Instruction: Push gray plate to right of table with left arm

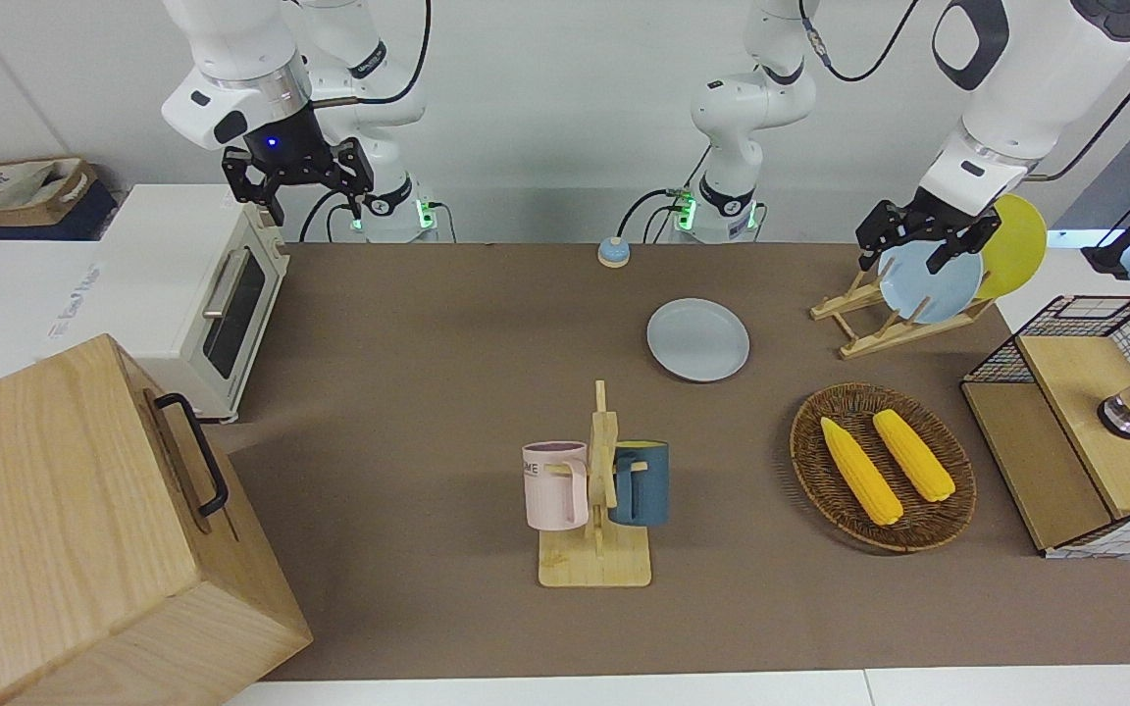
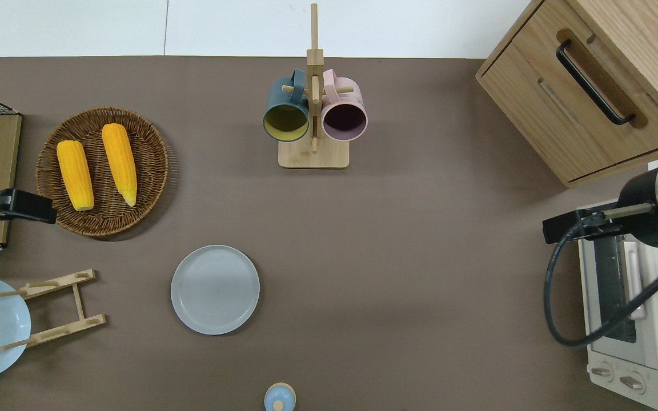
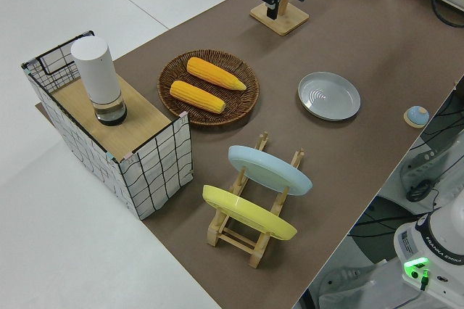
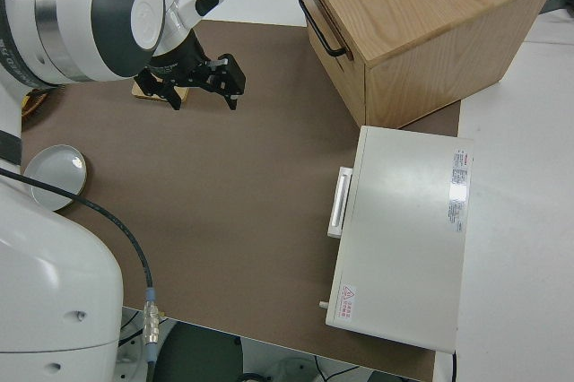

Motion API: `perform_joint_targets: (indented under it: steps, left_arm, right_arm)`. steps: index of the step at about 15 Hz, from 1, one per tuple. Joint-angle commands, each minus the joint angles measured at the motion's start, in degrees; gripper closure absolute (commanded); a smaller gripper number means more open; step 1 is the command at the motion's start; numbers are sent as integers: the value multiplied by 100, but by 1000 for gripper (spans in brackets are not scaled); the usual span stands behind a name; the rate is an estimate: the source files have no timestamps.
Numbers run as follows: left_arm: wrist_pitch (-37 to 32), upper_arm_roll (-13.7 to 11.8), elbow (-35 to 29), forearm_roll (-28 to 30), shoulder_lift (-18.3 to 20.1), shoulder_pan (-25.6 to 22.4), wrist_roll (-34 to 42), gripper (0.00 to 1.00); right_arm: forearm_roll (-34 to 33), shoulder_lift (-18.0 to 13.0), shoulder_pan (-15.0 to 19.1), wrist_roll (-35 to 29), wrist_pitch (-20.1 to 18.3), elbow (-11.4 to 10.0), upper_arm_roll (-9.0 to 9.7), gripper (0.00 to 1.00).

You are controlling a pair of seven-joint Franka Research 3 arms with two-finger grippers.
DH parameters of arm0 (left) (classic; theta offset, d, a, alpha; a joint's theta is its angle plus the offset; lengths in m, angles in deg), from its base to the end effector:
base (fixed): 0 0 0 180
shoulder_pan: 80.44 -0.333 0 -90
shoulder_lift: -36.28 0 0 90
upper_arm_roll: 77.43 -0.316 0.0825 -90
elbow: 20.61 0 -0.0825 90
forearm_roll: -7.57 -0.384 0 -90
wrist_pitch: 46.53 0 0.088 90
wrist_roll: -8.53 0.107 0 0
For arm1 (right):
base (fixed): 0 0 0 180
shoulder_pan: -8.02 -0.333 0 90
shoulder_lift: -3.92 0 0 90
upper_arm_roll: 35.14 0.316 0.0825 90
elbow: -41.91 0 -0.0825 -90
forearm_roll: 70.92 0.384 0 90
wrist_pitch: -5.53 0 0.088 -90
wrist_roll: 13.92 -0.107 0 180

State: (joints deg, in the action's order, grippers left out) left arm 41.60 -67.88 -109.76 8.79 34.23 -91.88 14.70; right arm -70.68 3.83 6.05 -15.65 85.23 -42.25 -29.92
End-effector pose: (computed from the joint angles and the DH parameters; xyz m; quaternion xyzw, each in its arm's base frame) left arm 0.5611 0.0179 0.6090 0.9989 -0.0374 -0.0255 0.0154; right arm 0.5307 0.0675 0.6575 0.9981 0.0479 -0.0382 0.0010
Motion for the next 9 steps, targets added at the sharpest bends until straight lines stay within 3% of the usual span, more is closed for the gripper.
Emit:
perform_joint_targets:
  steps: [1,9]
  left_arm:
    - [-129,-14,109,184,37,-77,-63,9]
    - [-129,12,109,238,46,-68,-72,11]
  right_arm:
    - [46,-43,65,15,-69,6,32,17]
    - [46,-43,65,15,-69,6,32,17]
